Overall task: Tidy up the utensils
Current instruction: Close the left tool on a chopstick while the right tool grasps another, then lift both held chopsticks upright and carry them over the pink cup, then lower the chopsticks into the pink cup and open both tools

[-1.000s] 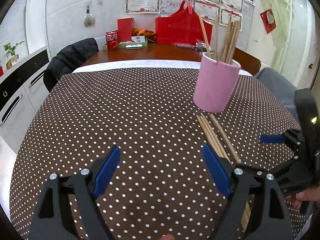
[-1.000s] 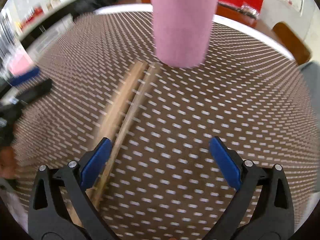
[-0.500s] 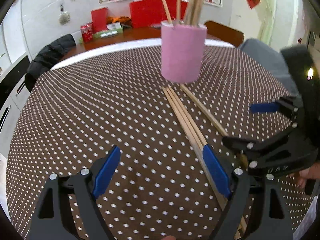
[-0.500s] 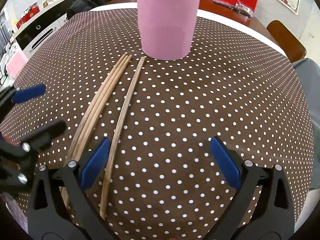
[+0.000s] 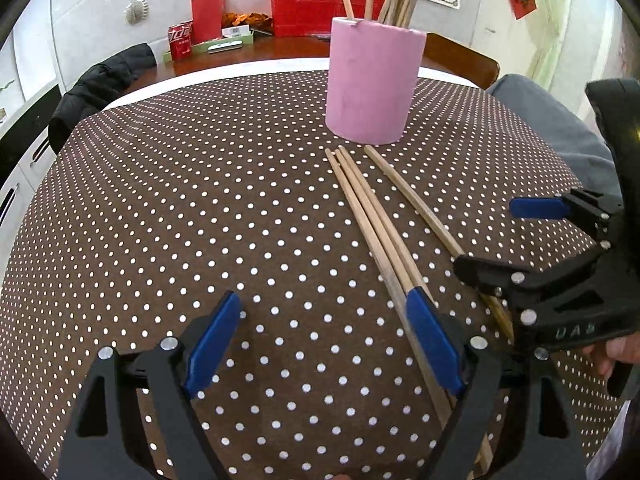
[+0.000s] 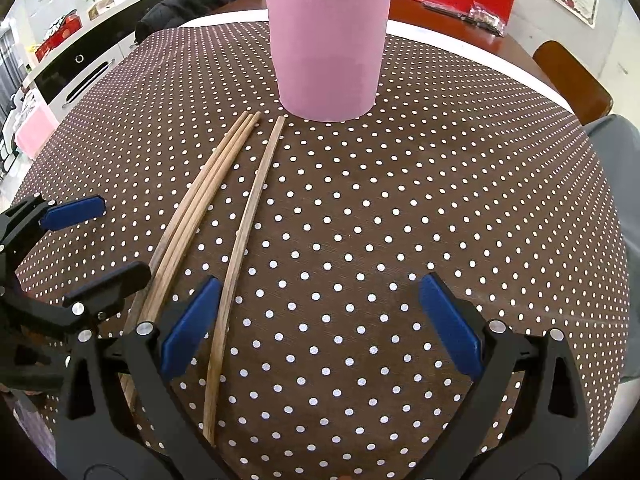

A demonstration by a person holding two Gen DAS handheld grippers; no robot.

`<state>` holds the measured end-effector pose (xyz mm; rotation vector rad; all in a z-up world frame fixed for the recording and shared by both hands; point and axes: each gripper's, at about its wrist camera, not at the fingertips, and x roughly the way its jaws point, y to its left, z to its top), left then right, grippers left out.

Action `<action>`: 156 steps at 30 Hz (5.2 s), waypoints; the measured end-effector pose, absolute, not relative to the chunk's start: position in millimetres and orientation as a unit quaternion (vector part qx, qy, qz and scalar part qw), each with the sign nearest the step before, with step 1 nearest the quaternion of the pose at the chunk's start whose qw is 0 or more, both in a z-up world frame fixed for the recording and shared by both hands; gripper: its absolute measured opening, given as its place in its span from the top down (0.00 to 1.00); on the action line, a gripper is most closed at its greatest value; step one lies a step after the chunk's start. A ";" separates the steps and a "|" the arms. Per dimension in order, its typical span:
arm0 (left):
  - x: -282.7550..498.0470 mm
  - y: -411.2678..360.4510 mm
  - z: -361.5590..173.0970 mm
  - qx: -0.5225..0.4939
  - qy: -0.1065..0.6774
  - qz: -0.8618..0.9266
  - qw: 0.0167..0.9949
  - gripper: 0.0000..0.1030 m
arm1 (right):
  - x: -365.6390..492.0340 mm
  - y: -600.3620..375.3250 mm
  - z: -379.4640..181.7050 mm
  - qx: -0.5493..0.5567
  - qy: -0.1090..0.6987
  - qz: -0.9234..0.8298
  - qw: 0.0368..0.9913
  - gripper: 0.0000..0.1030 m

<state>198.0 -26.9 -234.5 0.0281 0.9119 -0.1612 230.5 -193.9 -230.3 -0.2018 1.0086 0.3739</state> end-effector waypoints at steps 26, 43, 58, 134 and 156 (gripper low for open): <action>196.4 -22.6 -231.8 0.052 0.451 -0.080 0.888 0.25 | 245.2 -197.3 -231.9 -0.103 0.483 0.178 0.851 0.06; 236.6 -15.5 -224.5 0.067 0.467 -0.096 0.876 0.50 | 262.0 -159.5 -225.5 -0.107 0.475 0.182 0.855 0.34; 237.8 -18.0 -224.8 0.075 0.457 -0.109 0.879 0.75 | 268.3 -155.0 -224.8 -0.110 0.475 0.184 0.854 0.51; 338.2 -10.8 -37.1 -0.162 0.022 -0.195 0.967 0.94 | 295.9 -235.8 0.6 0.116 0.133 0.250 0.952 0.95; 393.8 -29.5 -92.6 -0.158 0.060 -0.198 0.966 0.94 | 348.3 -227.7 -29.7 0.103 0.164 0.232 0.953 0.95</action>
